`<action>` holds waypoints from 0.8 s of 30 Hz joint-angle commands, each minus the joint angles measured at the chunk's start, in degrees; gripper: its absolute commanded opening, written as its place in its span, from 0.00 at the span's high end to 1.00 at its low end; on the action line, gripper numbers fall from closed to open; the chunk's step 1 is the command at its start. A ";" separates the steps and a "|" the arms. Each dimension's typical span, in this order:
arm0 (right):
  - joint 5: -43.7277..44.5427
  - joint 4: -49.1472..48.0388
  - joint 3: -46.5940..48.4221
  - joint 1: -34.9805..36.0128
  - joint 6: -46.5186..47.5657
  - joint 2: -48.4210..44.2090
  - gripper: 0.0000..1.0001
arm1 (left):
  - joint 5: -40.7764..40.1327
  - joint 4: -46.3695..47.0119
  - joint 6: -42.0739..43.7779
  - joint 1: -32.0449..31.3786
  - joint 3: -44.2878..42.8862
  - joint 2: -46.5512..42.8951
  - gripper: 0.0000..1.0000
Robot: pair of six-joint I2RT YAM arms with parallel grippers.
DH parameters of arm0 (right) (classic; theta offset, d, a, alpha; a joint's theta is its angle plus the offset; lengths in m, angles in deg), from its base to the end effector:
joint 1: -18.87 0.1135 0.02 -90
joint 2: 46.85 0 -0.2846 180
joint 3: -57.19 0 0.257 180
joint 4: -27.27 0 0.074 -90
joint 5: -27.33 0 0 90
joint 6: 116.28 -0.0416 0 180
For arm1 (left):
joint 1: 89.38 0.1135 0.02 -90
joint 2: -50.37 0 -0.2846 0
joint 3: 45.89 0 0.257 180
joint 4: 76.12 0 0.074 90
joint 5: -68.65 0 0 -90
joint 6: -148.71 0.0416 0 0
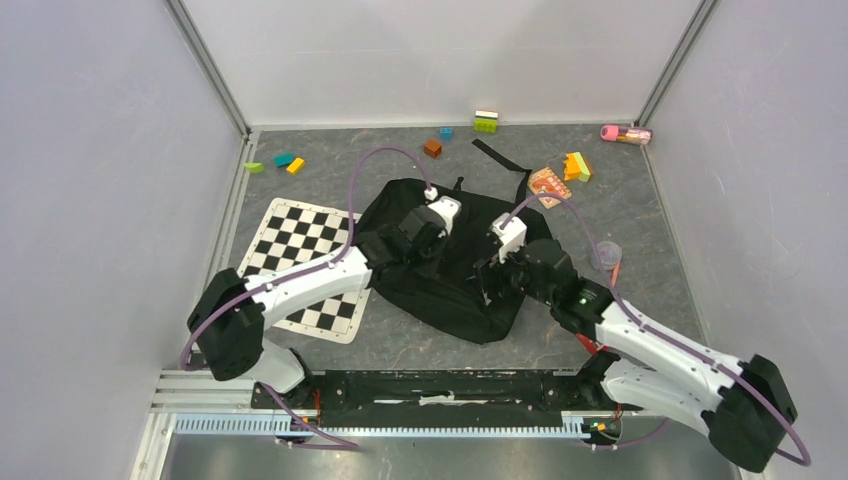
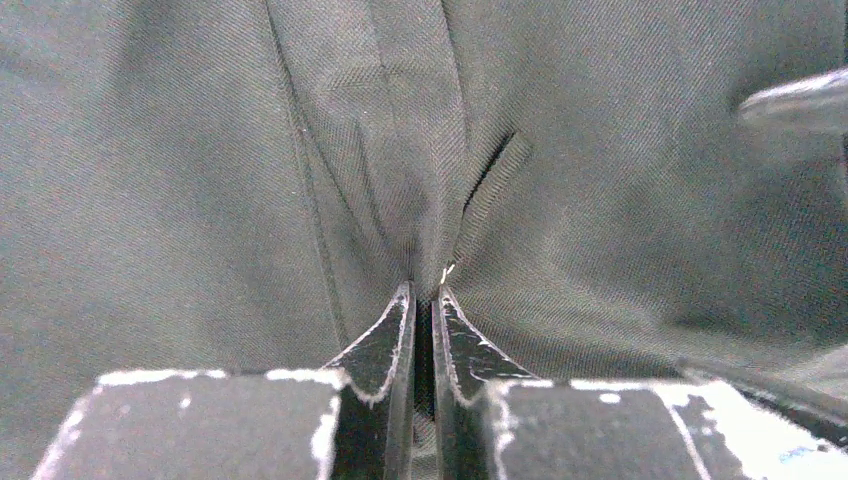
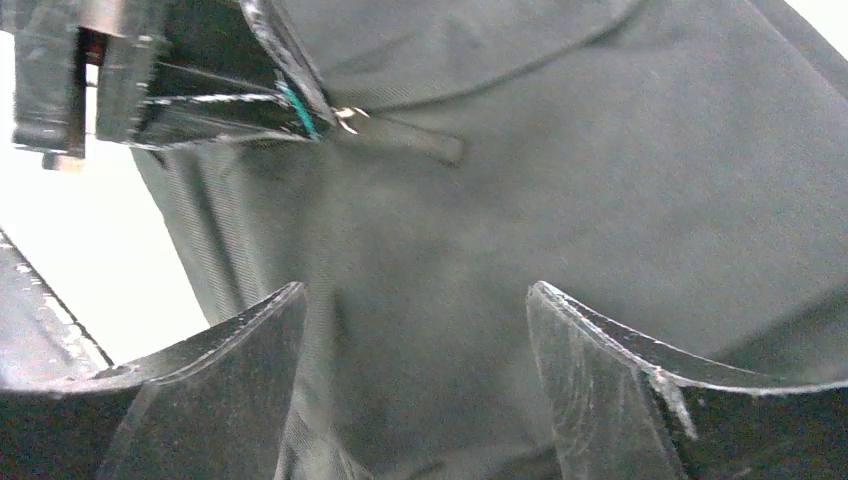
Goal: Pack the student bag
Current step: Unzip the student bag at the center of the board.
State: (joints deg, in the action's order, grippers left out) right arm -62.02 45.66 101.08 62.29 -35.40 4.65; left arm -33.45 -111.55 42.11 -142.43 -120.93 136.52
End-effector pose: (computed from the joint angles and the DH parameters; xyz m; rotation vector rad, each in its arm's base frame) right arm 0.1467 0.1381 0.2515 -0.6038 1.9815 0.5624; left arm 0.2065 -0.2600 0.2647 0.6498 2.2954 -0.3351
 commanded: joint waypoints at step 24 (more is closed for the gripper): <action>-40.42 -19.67 9.31 -17.49 0.17 26.30 0.39 | 30.03 6.21 -8.88 12.28 3.18 -0.81 0.98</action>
State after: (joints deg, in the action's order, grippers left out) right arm -100.05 27.71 107.51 45.20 -36.63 29.44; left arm -7.48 -107.31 35.31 -130.24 -118.03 135.49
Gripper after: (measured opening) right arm 0.613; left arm 0.117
